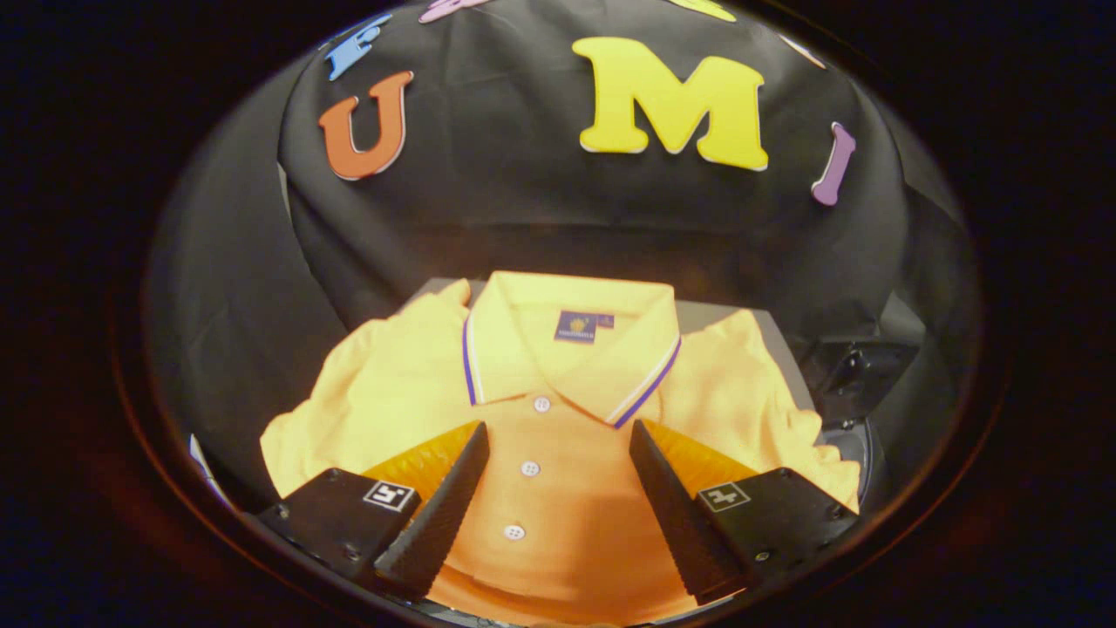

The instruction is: Put the clothes into the washing machine and then close the washing machine lid.

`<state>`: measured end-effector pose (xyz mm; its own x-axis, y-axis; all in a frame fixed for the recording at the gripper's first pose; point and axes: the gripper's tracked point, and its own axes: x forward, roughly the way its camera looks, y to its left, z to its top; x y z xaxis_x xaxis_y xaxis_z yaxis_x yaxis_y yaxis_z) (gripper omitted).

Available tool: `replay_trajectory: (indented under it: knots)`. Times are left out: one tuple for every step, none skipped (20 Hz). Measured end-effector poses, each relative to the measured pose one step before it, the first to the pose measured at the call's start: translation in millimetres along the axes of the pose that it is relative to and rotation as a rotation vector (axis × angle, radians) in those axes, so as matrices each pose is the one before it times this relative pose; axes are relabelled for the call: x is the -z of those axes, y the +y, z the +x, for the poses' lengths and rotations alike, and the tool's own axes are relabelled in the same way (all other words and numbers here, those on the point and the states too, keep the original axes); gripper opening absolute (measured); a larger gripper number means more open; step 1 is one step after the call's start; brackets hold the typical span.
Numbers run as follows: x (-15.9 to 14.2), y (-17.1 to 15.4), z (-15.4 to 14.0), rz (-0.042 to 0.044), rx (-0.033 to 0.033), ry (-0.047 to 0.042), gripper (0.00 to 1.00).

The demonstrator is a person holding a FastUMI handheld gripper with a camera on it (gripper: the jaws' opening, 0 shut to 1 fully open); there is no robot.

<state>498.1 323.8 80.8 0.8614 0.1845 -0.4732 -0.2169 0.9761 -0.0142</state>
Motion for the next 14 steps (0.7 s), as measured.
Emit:
replay_trajectory:
  knots:
    - [2.23,1.33,2.21,-0.01008,0.00872,0.03322,1.00]
    - [-1.73,1.35,-0.83,0.00402,0.00114,-0.00968,1.00]
    - [2.31,0.31,-1.05,0.01166,0.00442,0.02098,1.00]
    - [0.70,0.40,-0.18,0.01984,0.00569,0.01287,1.00]
    - [-0.52,0.30,1.50,0.01011,0.00231,0.01761,1.00]
    - [1.32,-0.14,0.44,-0.00710,0.00161,0.02109,1.00]
    - [-0.80,-0.62,-0.49,-0.00630,0.00113,0.01806,1.00]
    - [-0.08,-0.02,-0.19,0.00228,-0.00030,0.00754,1.00]
    - [0.71,1.08,1.78,-0.00142,0.00094,0.01446,1.00]
    - [-0.25,-0.39,-0.86,-0.00721,-0.00012,0.01732,1.00]
    - [0.35,-0.48,-0.18,-0.00173,-0.00195,0.01964,1.00]
    - [0.76,0.83,1.06,-0.00097,-0.00507,0.01564,1.00]
    - [-1.22,-1.05,-0.43,-0.00776,-0.00297,0.00436,1.00]
    - [0.07,1.34,-1.03,-0.00756,-0.00283,-0.00358,0.99]
